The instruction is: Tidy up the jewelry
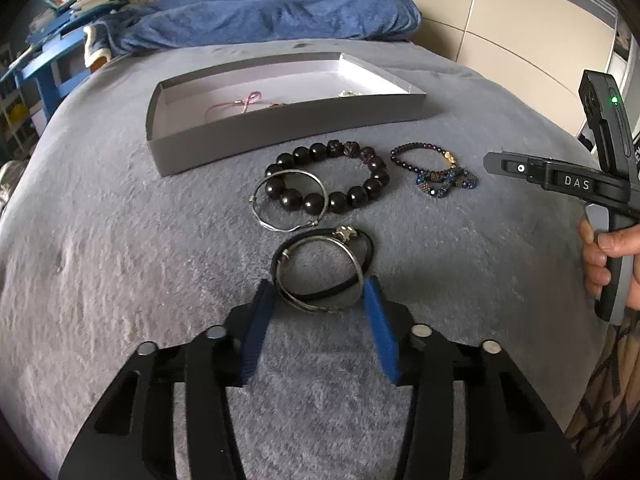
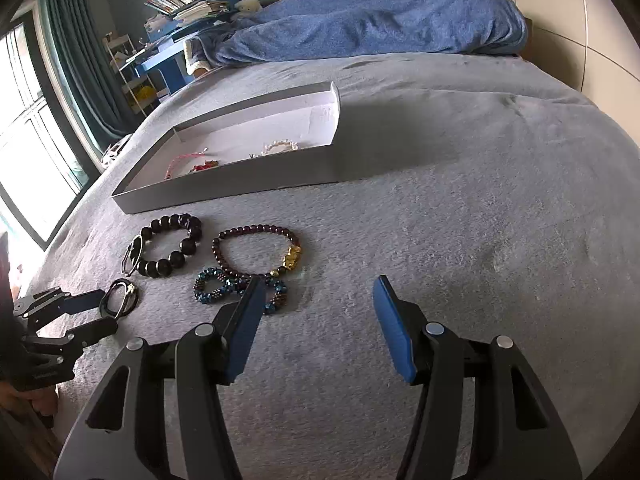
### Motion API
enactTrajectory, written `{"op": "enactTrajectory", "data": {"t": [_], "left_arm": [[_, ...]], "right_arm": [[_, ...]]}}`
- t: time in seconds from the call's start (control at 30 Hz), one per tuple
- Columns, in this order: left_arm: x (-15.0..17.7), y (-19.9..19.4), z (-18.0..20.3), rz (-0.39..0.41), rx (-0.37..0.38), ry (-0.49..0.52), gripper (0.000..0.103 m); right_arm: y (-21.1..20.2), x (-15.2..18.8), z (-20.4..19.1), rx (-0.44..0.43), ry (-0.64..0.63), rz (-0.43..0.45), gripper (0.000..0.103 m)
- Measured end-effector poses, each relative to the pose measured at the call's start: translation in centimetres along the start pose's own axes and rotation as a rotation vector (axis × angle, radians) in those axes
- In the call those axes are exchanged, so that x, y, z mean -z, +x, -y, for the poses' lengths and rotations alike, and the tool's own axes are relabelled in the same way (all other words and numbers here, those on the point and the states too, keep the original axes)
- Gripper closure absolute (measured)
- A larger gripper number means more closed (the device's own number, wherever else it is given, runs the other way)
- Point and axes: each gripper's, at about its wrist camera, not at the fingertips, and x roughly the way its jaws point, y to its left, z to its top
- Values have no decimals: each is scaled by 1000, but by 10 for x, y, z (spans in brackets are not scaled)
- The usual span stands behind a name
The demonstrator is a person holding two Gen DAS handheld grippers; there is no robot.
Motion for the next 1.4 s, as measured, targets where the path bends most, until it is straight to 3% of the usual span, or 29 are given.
{"op": "enactTrajectory", "data": {"t": [0.63, 0.83, 1.13, 1.4], "left_arm": [[19, -27, -10, 36, 5, -10, 57], [30, -28, -30, 20, -24, -54, 57], [27, -18, -30, 15, -44, -26, 51], [27, -20, -35, 27, -27, -39, 57]], "right_arm": [[4, -2, -13, -34, -15, -2, 47], [9, 1, -58, -89, -119, -8, 47], [30, 6, -132, -162, -264, -61, 47], [50, 9, -156, -176, -277, -117, 59]]}}
